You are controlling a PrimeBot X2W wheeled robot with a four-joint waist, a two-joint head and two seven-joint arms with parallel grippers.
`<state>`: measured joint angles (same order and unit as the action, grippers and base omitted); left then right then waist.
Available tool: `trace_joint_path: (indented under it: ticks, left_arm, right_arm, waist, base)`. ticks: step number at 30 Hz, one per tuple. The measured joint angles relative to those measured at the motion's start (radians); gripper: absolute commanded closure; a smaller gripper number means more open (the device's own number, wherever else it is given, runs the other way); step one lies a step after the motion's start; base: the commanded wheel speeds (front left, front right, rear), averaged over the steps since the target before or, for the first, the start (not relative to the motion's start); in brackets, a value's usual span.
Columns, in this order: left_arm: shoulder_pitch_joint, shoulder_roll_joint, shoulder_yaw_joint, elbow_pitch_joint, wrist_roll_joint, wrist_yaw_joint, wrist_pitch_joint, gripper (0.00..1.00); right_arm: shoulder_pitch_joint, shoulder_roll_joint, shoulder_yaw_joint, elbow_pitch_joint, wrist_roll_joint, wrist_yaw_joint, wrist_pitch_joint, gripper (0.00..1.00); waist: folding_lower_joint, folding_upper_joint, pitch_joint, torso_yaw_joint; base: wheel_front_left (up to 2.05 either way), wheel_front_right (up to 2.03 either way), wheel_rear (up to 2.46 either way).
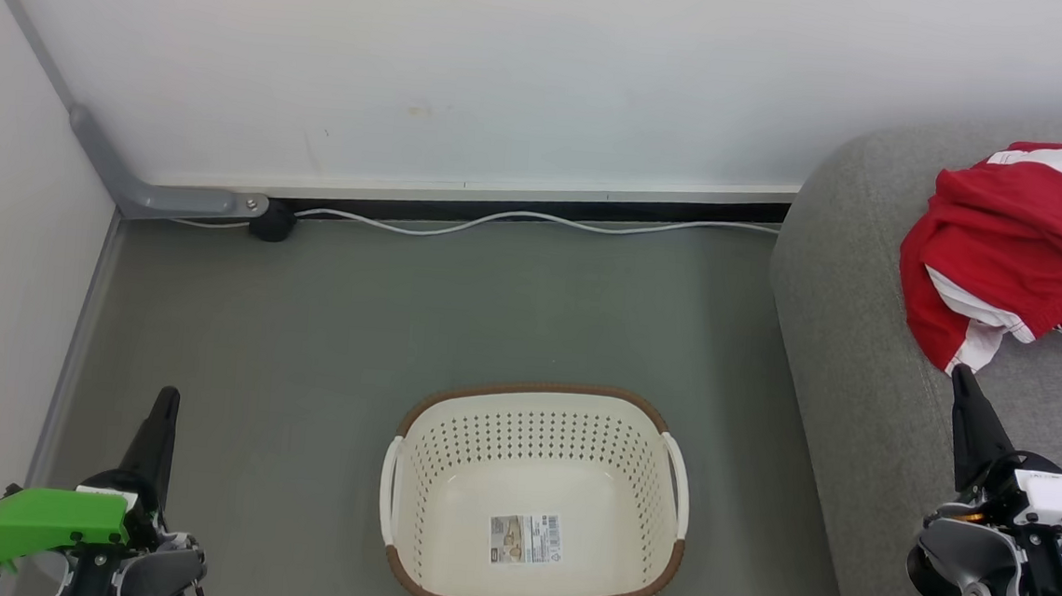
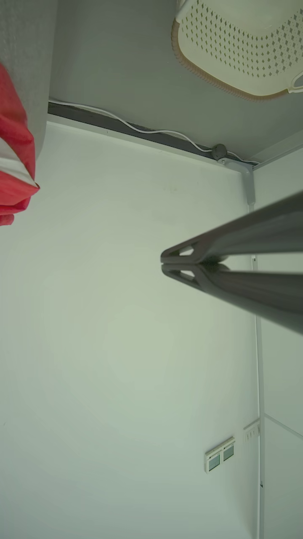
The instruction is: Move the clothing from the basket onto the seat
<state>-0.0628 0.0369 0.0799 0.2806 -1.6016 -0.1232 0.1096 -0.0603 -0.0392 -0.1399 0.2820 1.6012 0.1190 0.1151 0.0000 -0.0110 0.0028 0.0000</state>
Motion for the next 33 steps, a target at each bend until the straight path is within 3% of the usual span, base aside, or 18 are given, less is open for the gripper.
trace_joint_path:
  ticks: [33]
  left_arm:
    - [0.000, 0.000, 0.000, -0.002, 0.000, 0.000, 0.000, 1.00]
  right_arm:
    - [0.000, 0.000, 0.000, -0.001, 0.000, 0.003, 0.000, 1.00]
  waist:
    - [0.0000, 0.0000, 0.000, 0.000]
  base:
    - [0.00, 0.00, 0.00]
